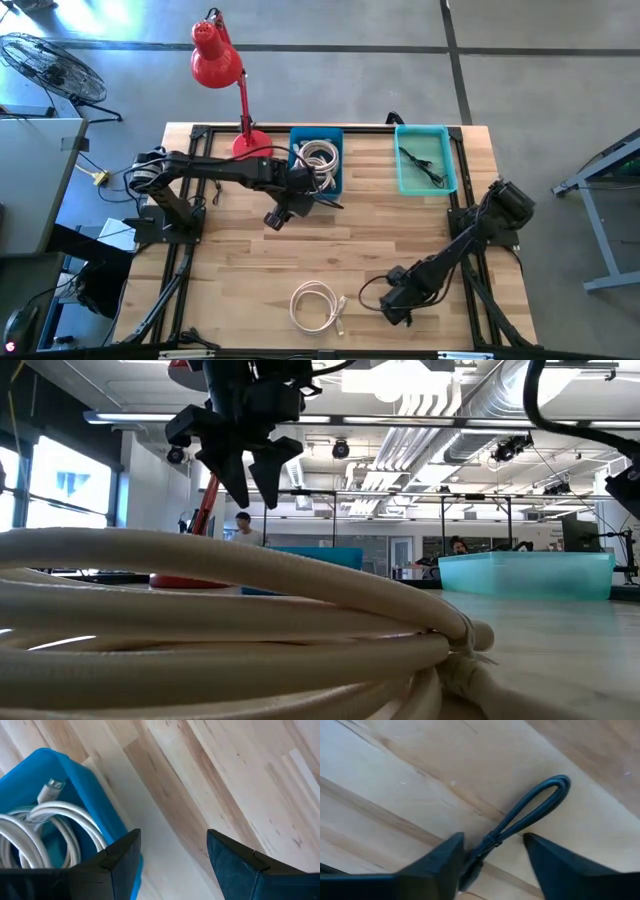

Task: Pick & Place USB Port
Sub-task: Put the black charger cable in the green bin

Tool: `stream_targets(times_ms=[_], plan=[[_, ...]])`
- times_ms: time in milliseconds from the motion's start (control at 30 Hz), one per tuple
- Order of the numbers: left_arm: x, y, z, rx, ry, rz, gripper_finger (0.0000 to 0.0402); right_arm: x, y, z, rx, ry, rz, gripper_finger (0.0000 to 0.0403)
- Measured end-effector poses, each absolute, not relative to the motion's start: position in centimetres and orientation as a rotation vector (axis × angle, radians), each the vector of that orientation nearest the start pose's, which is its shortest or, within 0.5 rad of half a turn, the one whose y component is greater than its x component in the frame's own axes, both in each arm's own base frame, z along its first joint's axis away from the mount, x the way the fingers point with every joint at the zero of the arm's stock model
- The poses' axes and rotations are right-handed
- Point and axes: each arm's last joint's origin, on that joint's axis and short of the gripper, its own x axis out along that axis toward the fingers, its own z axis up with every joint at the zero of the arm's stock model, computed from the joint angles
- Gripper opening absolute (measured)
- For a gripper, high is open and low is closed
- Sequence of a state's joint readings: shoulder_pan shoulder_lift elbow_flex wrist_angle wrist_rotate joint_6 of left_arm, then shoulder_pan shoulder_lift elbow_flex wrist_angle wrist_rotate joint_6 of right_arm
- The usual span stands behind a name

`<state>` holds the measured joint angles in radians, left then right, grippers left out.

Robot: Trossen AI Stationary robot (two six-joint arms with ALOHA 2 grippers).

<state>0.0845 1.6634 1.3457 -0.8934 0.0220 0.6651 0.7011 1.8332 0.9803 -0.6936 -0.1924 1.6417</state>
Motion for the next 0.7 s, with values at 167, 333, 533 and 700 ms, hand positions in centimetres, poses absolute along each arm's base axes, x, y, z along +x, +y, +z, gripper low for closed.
stream_targets(times_ms=[167,333,533,700], plan=[[32.9,2.7,25.6,0.486,1.170,-0.353,0.0221,23.1,17.8,11.6,0.746,1.677,-0.609,0.0058],[32.9,2.4,25.6,0.474,1.172,-0.345,0.0221,24.4,15.0,11.4,0.724,1.749,-0.553,0.0024],[32.9,0.6,25.6,0.500,1.171,-0.382,0.0221,25.0,11.8,12.3,0.605,1.731,-0.543,0.0012],[32.4,-1.9,25.5,0.516,1.205,-0.444,0.0221,23.8,8.6,15.9,0.411,1.570,-0.716,0.0010]])
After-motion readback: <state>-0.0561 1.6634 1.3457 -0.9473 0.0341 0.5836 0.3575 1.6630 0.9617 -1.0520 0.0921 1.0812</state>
